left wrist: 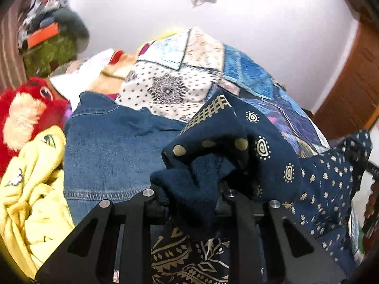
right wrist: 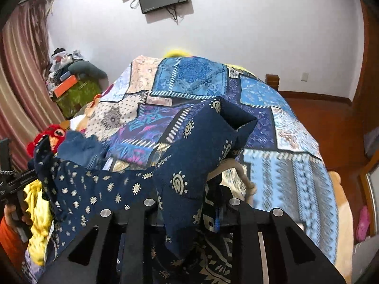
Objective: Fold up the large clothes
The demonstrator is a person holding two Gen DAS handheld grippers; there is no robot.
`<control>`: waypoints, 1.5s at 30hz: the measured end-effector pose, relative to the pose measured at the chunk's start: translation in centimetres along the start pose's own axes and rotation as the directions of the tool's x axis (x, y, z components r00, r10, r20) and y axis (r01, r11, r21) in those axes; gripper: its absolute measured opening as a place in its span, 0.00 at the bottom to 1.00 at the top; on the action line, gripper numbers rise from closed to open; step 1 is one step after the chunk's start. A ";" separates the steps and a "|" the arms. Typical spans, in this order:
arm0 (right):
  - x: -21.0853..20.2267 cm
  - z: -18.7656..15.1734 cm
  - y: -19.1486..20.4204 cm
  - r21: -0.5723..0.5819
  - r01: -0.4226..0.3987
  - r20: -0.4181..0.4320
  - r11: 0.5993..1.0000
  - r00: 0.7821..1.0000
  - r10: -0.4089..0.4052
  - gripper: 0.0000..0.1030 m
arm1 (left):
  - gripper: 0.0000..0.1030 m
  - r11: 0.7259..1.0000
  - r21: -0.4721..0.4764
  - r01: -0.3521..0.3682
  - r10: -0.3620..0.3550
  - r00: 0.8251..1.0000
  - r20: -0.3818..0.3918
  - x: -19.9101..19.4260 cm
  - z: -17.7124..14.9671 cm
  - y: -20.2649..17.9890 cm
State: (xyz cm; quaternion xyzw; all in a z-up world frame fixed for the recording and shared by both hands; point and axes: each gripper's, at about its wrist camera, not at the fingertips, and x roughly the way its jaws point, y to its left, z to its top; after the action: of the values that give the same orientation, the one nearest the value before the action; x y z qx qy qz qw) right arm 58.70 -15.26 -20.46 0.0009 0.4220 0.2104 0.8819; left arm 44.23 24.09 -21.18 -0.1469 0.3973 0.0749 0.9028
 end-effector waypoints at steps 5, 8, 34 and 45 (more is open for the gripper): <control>5.7 -0.4 -0.7 -0.025 0.083 -0.085 0.996 0.993 -0.085 0.23 | 0.27 0.998 -0.016 -0.064 0.062 0.990 -0.123 5.8 -0.1 1.2; 7.0 -1.5 -1.5 -0.061 0.154 -0.095 0.986 0.983 -0.159 0.53 | 0.44 0.995 -0.008 -0.102 0.100 0.987 -0.122 7.6 -1.0 1.7; -15.6 -6.5 3.3 -0.164 0.057 -0.008 0.985 0.998 -0.059 0.80 | 0.74 0.984 0.163 -0.074 0.074 0.997 0.008 -13.4 -4.3 -2.2; -22.0 -16.7 3.2 -0.169 0.030 -0.083 0.985 0.996 -0.044 0.80 | 0.80 0.972 0.234 0.004 0.012 0.998 -0.069 -18.9 -13.0 -2.9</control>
State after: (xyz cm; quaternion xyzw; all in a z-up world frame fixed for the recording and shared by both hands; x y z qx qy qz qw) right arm 32.82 -23.47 -14.29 -0.0902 0.4403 0.2285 0.8636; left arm 23.15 16.76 -14.96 -0.0414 0.4352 0.0241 0.8991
